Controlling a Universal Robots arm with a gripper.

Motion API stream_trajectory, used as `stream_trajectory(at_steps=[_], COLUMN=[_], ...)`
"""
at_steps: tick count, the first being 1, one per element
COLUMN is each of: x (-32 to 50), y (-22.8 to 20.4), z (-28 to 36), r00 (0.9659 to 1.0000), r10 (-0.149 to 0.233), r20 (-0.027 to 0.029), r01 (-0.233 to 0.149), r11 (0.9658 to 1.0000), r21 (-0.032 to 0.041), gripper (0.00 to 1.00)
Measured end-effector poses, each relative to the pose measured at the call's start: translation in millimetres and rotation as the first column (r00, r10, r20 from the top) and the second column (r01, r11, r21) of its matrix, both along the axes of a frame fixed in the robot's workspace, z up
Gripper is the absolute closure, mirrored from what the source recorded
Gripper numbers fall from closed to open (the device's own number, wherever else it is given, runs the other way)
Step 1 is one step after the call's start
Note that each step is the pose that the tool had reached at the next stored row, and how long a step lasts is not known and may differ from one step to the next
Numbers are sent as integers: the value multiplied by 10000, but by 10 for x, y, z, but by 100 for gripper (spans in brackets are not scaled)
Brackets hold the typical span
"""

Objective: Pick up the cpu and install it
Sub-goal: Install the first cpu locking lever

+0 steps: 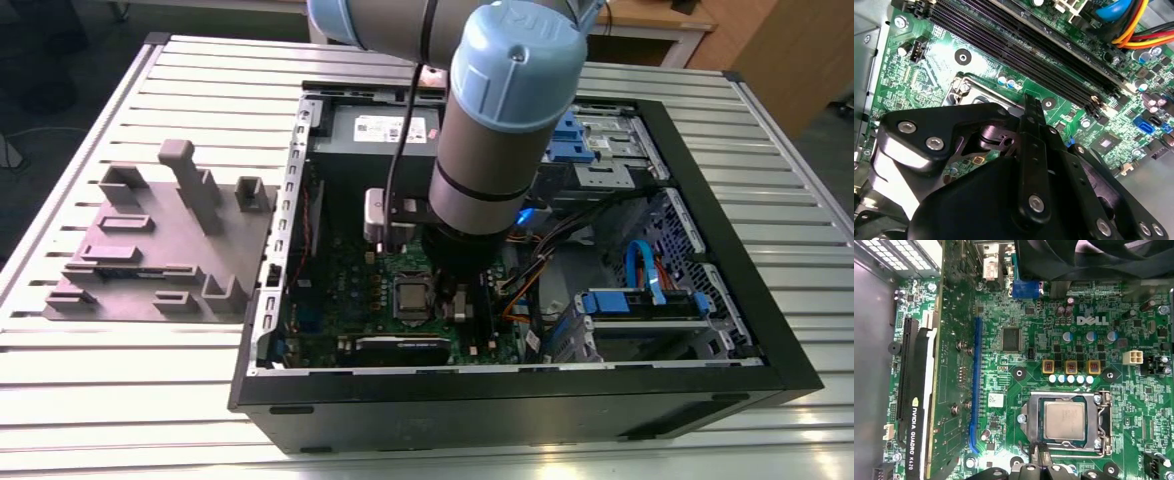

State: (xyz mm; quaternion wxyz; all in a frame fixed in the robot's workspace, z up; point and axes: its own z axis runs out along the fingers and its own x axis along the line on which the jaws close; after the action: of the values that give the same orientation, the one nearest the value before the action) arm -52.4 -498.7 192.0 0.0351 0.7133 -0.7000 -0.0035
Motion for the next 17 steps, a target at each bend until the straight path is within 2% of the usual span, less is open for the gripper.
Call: stream_trajectory(at_steps=[7, 17], x=[3, 59], y=[-1, 0], z=[-19, -23], r00=[10000, 10000], r10=[10, 16], r20=[-1, 2], r01=[-10, -16], r11=[10000, 10000], r21=[-1, 13], gripper=[90, 90])
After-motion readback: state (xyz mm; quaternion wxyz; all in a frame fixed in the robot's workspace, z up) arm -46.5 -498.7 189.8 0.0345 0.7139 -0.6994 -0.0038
